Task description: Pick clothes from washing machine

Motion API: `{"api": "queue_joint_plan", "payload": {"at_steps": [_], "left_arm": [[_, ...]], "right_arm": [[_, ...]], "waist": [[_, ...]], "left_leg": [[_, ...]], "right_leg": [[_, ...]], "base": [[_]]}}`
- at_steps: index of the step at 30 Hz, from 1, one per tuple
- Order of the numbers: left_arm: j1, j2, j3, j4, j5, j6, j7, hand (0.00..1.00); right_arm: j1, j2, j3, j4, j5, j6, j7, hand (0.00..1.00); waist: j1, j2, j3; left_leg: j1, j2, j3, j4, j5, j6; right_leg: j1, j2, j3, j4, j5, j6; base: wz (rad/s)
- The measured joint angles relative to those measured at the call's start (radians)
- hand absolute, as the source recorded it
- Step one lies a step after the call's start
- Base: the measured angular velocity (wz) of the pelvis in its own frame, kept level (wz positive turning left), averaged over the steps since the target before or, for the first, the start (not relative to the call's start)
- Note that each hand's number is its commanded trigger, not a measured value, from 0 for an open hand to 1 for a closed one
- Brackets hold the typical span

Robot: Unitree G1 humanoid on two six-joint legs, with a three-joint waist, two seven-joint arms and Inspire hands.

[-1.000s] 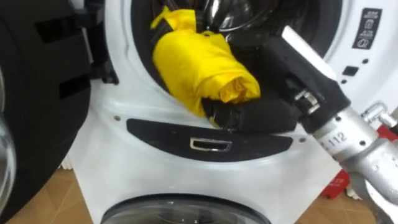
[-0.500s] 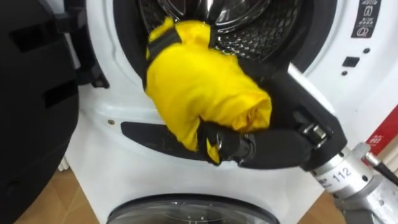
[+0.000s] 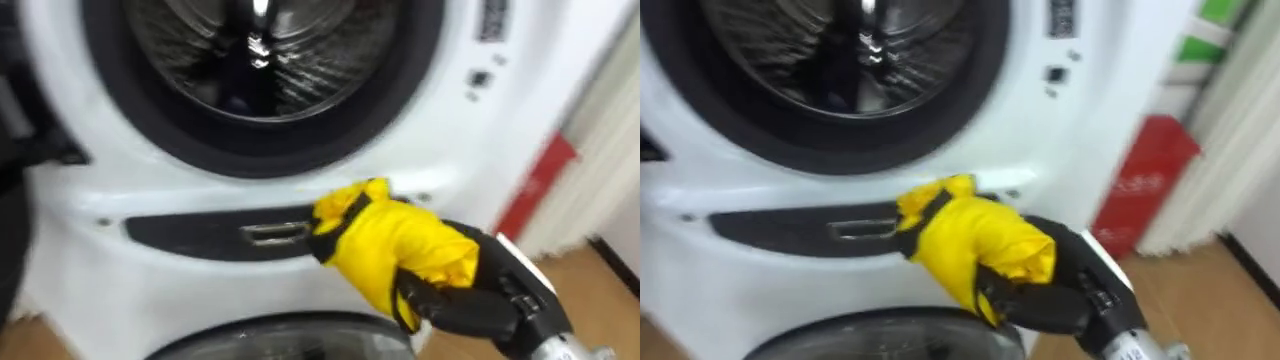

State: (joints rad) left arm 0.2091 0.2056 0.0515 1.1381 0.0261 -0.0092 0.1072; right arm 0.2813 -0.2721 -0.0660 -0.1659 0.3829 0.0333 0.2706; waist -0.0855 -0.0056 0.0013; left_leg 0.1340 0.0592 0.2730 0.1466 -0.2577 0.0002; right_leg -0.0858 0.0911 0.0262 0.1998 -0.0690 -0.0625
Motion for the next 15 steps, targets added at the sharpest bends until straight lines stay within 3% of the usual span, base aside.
{"api": "queue_joint_plan", "payload": {"at_steps": [4, 6, 9, 15], "left_arm": [[-0.028, 0.003, -0.017, 0.002, 0.005, -0.005, 0.0, 0.0], [-0.049, 0.006, -0.017, 0.003, 0.006, -0.006, 0.0, 0.0], [-0.066, 0.007, -0.021, 0.003, 0.005, -0.006, 0.0, 0.0], [-0.098, 0.001, -0.068, 0.019, 0.006, -0.005, -0.001, 0.0]], "right_arm": [[0.022, 0.005, -0.045, 0.045, -0.027, 0.0, -0.05, 1.0], [0.026, 0.007, -0.08, 0.108, -0.036, 0.0, -0.075, 1.0], [0.035, 0.008, -0.113, 0.145, -0.04, 0.0, -0.119, 1.0], [0.035, 0.008, -0.123, 0.224, -0.093, -0.001, -0.167, 1.0]], "waist": [[-0.034, 0.008, 0.0005], [-0.067, 0.006, 0.0004], [-0.082, 0.009, 0.0004], [-0.13, 0.026, 0.0015]], "left_leg": [[0.003, 0.003, 0.061, -0.002, -0.008, 0.0], [-0.001, 0.003, 0.092, -0.003, -0.012, 0.0], [-0.002, 0.005, 0.142, -0.003, -0.021, -0.002], [-0.008, 0.005, 0.196, -0.001, -0.027, -0.001]], "right_leg": [[-0.024, 0.017, 0.055, 0.007, 0.012, 0.002], [-0.041, 0.022, 0.072, 0.011, 0.017, 0.002], [-0.065, 0.039, 0.113, 0.024, 0.021, 0.004], [-0.096, 0.056, 0.169, 0.034, 0.031, 0.008]], "base": [[-0.52], [-0.38], [-0.52], [-0.32]]}}
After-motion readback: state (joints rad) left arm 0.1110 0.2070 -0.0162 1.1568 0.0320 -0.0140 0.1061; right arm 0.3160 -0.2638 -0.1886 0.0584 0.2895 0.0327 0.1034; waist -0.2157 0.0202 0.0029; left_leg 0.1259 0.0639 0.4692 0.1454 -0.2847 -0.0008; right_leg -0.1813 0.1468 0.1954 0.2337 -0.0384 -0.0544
